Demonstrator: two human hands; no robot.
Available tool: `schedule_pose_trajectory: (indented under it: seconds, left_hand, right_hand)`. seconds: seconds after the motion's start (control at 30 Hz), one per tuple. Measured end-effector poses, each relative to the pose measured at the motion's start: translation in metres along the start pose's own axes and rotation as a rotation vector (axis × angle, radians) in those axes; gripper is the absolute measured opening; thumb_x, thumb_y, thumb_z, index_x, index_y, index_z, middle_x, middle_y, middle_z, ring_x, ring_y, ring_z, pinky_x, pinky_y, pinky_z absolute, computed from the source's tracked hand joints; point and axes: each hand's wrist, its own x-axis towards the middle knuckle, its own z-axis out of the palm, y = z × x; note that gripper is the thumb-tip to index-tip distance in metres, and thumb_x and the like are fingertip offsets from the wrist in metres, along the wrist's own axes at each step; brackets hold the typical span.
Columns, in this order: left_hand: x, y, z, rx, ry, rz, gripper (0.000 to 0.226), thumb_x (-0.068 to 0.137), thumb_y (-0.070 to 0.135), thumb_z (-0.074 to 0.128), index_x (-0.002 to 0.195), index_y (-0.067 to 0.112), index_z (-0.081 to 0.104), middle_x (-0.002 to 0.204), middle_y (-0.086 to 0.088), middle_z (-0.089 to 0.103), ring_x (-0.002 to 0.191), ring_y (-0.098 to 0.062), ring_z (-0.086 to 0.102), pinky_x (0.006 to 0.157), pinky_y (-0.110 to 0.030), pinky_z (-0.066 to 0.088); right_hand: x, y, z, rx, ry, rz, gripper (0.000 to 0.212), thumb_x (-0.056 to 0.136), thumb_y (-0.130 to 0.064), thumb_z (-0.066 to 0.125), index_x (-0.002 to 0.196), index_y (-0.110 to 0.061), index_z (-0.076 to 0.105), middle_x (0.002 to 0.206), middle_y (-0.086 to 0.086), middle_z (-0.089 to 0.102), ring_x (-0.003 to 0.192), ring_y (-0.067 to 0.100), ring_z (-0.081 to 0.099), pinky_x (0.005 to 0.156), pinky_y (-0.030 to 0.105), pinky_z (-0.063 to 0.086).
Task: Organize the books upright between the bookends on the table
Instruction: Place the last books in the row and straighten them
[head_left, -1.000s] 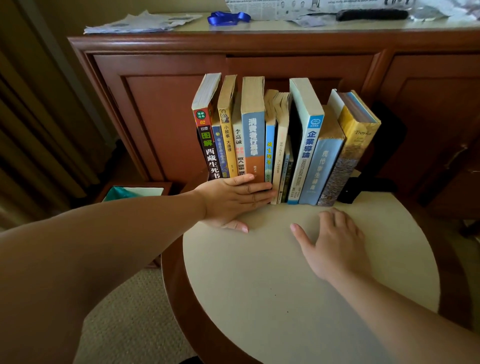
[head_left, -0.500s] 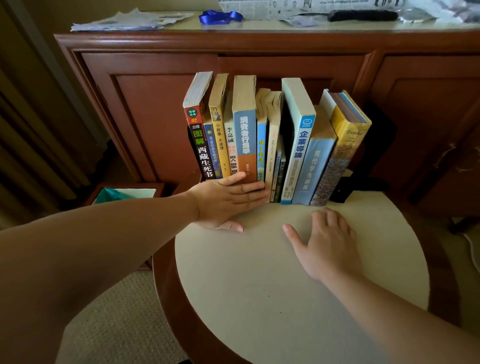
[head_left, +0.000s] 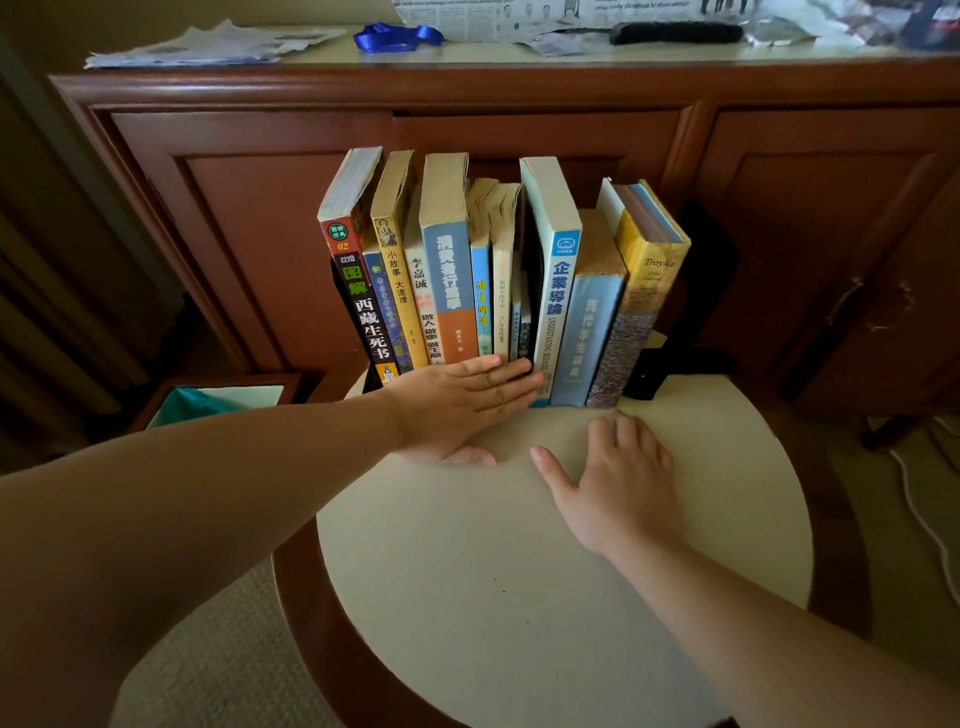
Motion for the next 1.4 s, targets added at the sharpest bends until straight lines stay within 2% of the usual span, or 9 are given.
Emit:
schedule_pose_trajectory:
  seconds: [0.57, 0.83, 0.93, 1.0, 1.1, 1.17, 1.23, 1.3, 1.4]
  left_hand:
    - [0.009, 0.006, -0.009, -0.092, -0.106, -0.010, 0.084, 0.102, 0.067, 0.001, 0.157, 0.010, -0.028, 0.165, -0.010, -0.032, 0.148, -0.021, -0.039, 0.119, -0.037, -0.030]
    - [0.009, 0.008, -0.014, -0.068, -0.127, -0.056, 0.087, 0.103, 0.069, 0.002, 0.158, 0.007, -0.025, 0.165, -0.012, -0.031, 0.149, -0.023, -0.038, 0.119, -0.037, -0.029]
    - [0.009, 0.011, -0.015, -0.068, -0.118, -0.073, 0.086, 0.104, 0.068, 0.003, 0.158, 0.008, -0.025, 0.165, -0.012, -0.032, 0.149, -0.022, -0.038, 0.117, -0.037, -0.032]
    - [0.007, 0.014, -0.015, -0.073, -0.125, -0.088, 0.085, 0.104, 0.067, 0.003, 0.158, 0.008, -0.024, 0.167, -0.011, -0.031, 0.150, -0.022, -0.037, 0.118, -0.038, -0.031]
    - [0.006, 0.017, -0.013, -0.079, -0.124, -0.112, 0.083, 0.104, 0.066, 0.001, 0.159, 0.010, -0.024, 0.168, -0.009, -0.030, 0.150, -0.020, -0.037, 0.119, -0.038, -0.029]
    - [0.006, 0.017, -0.013, -0.082, -0.132, -0.119, 0.083, 0.104, 0.066, 0.000, 0.159, 0.010, -0.025, 0.167, -0.007, -0.033, 0.150, -0.020, -0.037, 0.119, -0.038, -0.028]
    - [0.006, 0.017, -0.013, -0.084, -0.137, -0.120, 0.083, 0.103, 0.066, -0.002, 0.159, 0.010, -0.026, 0.166, -0.007, -0.034, 0.151, -0.020, -0.037, 0.121, -0.038, -0.027]
    - [0.007, 0.017, -0.012, -0.079, -0.134, -0.119, 0.083, 0.103, 0.067, -0.003, 0.159, 0.010, -0.026, 0.166, -0.006, -0.035, 0.151, -0.020, -0.037, 0.121, -0.038, -0.027]
    - [0.007, 0.017, -0.009, -0.081, -0.127, -0.120, 0.083, 0.103, 0.067, -0.003, 0.159, 0.010, -0.026, 0.165, -0.006, -0.036, 0.150, -0.020, -0.038, 0.120, -0.038, -0.029]
  right_hand:
    - [0.000, 0.000, -0.002, 0.007, 0.017, -0.009, 0.088, 0.087, -0.086, 0.024, 0.119, -0.014, 0.062, 0.130, 0.012, 0.059, 0.129, 0.035, 0.048, 0.108, 0.048, 0.040]
    - [-0.001, -0.001, -0.004, 0.013, 0.008, -0.007, 0.092, 0.086, -0.088, 0.022, 0.126, -0.015, 0.060, 0.140, 0.012, 0.054, 0.136, 0.034, 0.043, 0.113, 0.047, 0.036]
    - [-0.002, 0.000, -0.008, 0.094, -0.004, 0.001, 0.096, 0.086, -0.087, 0.025, 0.145, -0.015, 0.049, 0.152, 0.011, 0.047, 0.144, 0.031, 0.037, 0.118, 0.046, 0.032]
    - [-0.002, 0.002, -0.011, 0.206, -0.002, 0.000, 0.094, 0.092, -0.079, 0.038, 0.161, -0.017, 0.028, 0.166, 0.012, 0.031, 0.152, 0.029, 0.029, 0.121, 0.045, 0.029]
    - [0.011, 0.006, -0.018, 0.374, 0.010, 0.074, 0.090, 0.100, -0.062, 0.049, 0.166, -0.016, 0.011, 0.172, 0.009, 0.019, 0.154, 0.028, 0.028, 0.119, 0.046, 0.031]
    - [0.030, 0.011, -0.017, 0.492, 0.034, 0.151, 0.079, 0.102, -0.055, 0.053, 0.162, -0.012, 0.027, 0.163, 0.012, 0.040, 0.146, 0.032, 0.043, 0.112, 0.044, 0.040]
    - [0.046, 0.015, -0.014, 0.568, 0.067, 0.180, 0.059, 0.102, -0.051, 0.057, 0.144, -0.011, 0.051, 0.134, 0.014, 0.066, 0.124, 0.035, 0.060, 0.095, 0.043, 0.052]
    - [0.055, 0.017, -0.012, 0.611, 0.103, 0.184, 0.040, 0.101, -0.046, 0.061, 0.118, -0.010, 0.058, 0.104, 0.012, 0.071, 0.099, 0.034, 0.066, 0.075, 0.040, 0.053]
    - [0.059, 0.020, -0.011, 0.630, 0.156, 0.169, 0.033, 0.100, -0.042, 0.065, 0.095, -0.011, 0.054, 0.084, 0.008, 0.068, 0.080, 0.031, 0.065, 0.065, 0.040, 0.052]
